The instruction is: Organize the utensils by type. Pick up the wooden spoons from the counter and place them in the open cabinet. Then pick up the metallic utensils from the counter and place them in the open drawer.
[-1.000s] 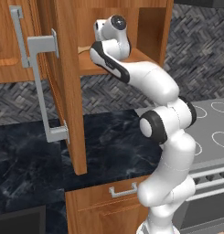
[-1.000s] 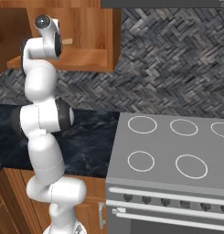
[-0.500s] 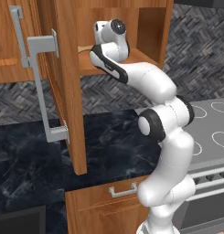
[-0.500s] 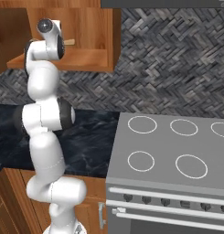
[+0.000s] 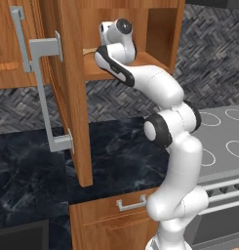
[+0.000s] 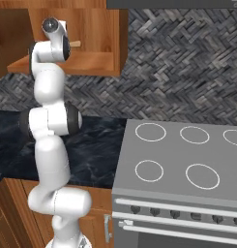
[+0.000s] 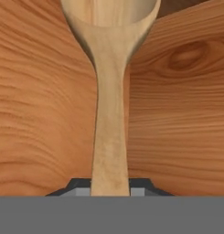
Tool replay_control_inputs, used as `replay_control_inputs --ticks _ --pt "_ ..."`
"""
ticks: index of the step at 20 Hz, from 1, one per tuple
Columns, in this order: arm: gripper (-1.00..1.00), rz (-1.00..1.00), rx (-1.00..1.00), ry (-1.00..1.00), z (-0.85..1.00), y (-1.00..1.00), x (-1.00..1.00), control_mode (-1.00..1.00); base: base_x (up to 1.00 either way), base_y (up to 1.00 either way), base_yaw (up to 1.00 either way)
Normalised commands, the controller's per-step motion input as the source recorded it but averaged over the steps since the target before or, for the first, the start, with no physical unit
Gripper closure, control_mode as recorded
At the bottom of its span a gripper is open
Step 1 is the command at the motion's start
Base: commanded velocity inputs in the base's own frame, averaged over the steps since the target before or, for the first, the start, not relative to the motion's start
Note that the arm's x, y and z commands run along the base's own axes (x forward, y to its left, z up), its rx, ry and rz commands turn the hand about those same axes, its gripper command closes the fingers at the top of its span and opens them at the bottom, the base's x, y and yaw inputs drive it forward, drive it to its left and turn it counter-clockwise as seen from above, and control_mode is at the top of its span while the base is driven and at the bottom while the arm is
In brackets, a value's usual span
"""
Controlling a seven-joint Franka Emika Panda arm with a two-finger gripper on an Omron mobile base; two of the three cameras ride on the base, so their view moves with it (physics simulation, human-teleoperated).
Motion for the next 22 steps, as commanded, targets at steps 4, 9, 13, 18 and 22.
replay_control_inputs --ticks 4,9,13,18,22 --pt "-1.00 0.00 0.00 0.00 -0.32 0.05 0.12 -1.00 0.00 0.00 0.00" --pt "-1.00 0.00 0.00 0.00 -0.34 0.07 0.14 -1.00 0.00 0.00 0.00" --pt "-1.00 0.00 0.00 0.00 -0.31 0.03 0.08 -1.00 0.00 0.00 0.00" --pt "-1.00 0.00 0.00 0.00 -0.18 0.00 -0.04 -1.00 0.00 0.00 0.00" --pt "-1.00 0.00 0.00 0.00 -0.15 0.00 -0.30 -1.00 0.00 0.00 0.00"
